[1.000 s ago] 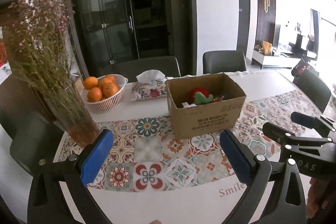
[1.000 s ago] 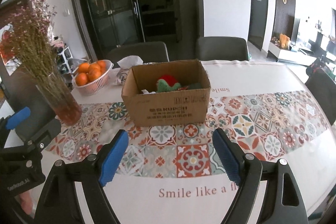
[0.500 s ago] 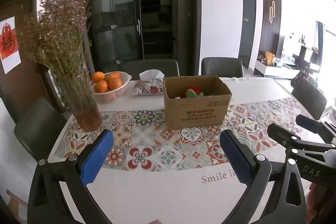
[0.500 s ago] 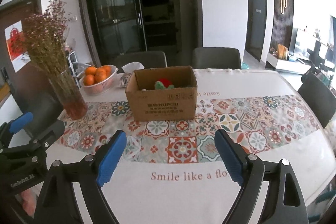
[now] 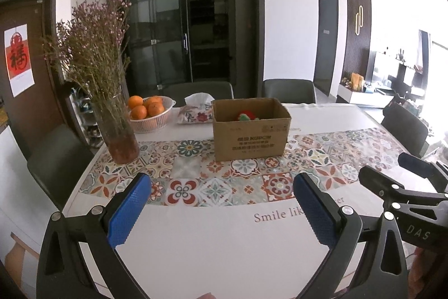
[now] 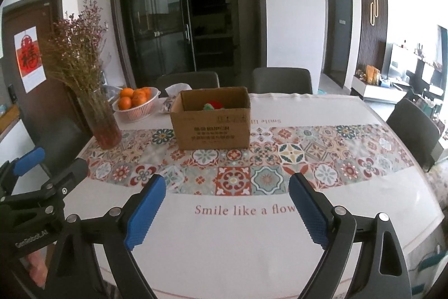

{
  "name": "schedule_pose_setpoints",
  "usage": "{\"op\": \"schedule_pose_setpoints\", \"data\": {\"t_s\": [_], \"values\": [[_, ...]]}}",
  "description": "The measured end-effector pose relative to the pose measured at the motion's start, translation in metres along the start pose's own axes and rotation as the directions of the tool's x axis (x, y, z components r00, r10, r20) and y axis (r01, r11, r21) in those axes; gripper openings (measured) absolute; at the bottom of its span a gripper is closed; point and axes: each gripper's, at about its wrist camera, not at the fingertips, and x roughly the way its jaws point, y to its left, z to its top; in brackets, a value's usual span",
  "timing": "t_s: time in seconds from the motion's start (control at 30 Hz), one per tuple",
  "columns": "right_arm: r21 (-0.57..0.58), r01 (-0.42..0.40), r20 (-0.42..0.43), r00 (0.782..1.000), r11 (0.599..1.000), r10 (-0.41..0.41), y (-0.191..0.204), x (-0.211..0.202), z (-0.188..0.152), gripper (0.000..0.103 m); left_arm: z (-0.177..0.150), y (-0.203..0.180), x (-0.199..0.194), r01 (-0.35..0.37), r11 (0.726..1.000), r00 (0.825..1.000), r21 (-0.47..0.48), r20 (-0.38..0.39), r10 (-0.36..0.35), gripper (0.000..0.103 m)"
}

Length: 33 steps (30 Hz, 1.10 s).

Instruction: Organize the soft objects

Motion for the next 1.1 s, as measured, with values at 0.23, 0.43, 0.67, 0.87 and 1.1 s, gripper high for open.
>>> {"op": "schedule_pose_setpoints", "data": {"t_s": [0.23, 0.43, 0.67, 0.87, 1.1], "values": [[0.016, -0.012, 0.009, 1.0, 1.0, 0.012, -0.008, -0.022, -0.019, 0.091, -0.011, -0.011, -0.024, 0.019, 1.0, 1.0, 0.011, 0.015, -0.019, 0.103], [0.014, -0.007, 0.019, 1.0, 1.0, 0.007, -0.013, -0.033, -0.027, 0.093, -0.016, -0.018, -0.033, 0.024, 1.0, 1.0, 0.018, 0.018, -0.024, 0.103], [0.016, -0.007, 0.022, 1.0, 1.0, 0.006, -0.018, -0.041, -0.031, 0.093, -0.021, -0.025, -0.039, 0.031, 0.999, 0.999, 0.021, 0.015, -0.031, 0.103], [0.017, -0.007, 0.022, 1.0, 1.0, 0.007, -0.02, -0.043, -0.033, 0.093, -0.023, -0.029, -0.042, 0.027, 0.999, 0.999, 0.025, 0.019, -0.027, 0.103], [0.02, 0.0, 0.022, 1.0, 1.0, -0.001, -0.026, -0.046, -0.037, 0.093, -0.024, -0.032, -0.045, 0.028, 0.999, 0.999, 0.029, 0.019, -0.028, 0.103]]}}
